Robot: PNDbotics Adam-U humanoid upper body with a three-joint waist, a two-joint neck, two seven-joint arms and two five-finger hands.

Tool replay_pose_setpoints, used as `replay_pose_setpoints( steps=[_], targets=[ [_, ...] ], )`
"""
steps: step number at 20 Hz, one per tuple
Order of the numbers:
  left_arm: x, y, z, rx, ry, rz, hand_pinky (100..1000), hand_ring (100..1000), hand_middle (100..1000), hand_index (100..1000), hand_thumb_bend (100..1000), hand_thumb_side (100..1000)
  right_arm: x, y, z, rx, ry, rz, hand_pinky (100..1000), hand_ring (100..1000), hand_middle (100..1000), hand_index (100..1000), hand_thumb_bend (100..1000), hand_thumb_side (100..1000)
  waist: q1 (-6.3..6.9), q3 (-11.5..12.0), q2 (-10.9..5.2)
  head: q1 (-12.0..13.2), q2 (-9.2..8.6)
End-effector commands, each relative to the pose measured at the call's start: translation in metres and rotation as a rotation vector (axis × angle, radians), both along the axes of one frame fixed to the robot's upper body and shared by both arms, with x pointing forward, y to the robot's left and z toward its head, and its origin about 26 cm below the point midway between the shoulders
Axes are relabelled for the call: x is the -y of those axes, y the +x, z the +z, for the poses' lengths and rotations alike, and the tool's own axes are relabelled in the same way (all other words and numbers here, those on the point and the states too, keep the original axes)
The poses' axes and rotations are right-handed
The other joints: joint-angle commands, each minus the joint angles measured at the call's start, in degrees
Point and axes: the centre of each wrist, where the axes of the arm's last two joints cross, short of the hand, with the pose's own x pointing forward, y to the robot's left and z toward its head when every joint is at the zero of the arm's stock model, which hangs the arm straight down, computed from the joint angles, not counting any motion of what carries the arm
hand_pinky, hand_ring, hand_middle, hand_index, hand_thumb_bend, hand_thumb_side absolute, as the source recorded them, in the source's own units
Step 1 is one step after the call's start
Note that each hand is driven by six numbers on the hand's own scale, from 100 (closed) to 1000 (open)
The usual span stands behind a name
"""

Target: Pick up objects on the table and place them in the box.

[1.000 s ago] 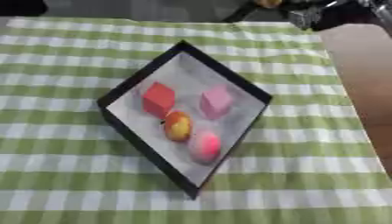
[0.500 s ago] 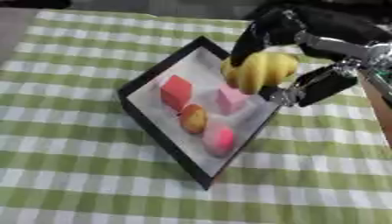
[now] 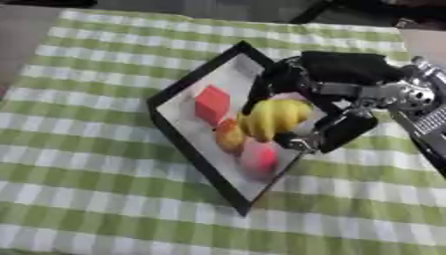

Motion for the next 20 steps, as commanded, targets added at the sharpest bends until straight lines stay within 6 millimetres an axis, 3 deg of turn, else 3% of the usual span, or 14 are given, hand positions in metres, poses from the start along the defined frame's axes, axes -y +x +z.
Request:
replay_pose_setpoints(
  steps=[1, 7, 16, 17, 20],
  targets=[
    [-0.002, -0.001, 0.008, 0.023, 0.016, 0.000, 757, 723, 731, 769, 382, 641, 0.004, 0.008, -0.002, 0.011, -0.013, -0.037, 727, 747, 661, 786, 100, 176, 0.96, 0.1, -0.02, -0.9, 0.32],
    [0.001, 0.000, 0.009, 0.028, 0.012, -0.008, 757, 723, 730, 769, 383, 643, 0.007, 0.019, -0.016, -0.004, -0.007, -0.090, 746, 769, 685, 806, 100, 200, 0.73, 0.4, 0.81, -3.0, -0.06],
    [0.002, 0.000, 0.009, 0.028, 0.008, -0.013, 757, 723, 730, 769, 384, 645, 0.012, 0.030, -0.031, -0.006, -0.045, -0.146, 813, 846, 760, 864, 100, 176, 0.65, 0.7, 1.51, -3.7, -0.36],
    [0.002, 0.000, 0.009, 0.029, 0.009, -0.014, 757, 723, 730, 769, 386, 644, 0.013, 0.031, -0.032, -0.001, -0.060, -0.144, 852, 937, 836, 931, 100, 150, 0.64, 0.7, 1.56, -3.7, -0.26],
    [0.003, 0.000, 0.009, 0.030, 0.010, -0.014, 757, 723, 730, 769, 386, 644, 0.015, 0.031, -0.033, 0.023, -0.112, -0.142, 877, 984, 873, 954, 100, 148, 0.62, 0.7, 1.65, -3.7, -0.18]
  ],
)
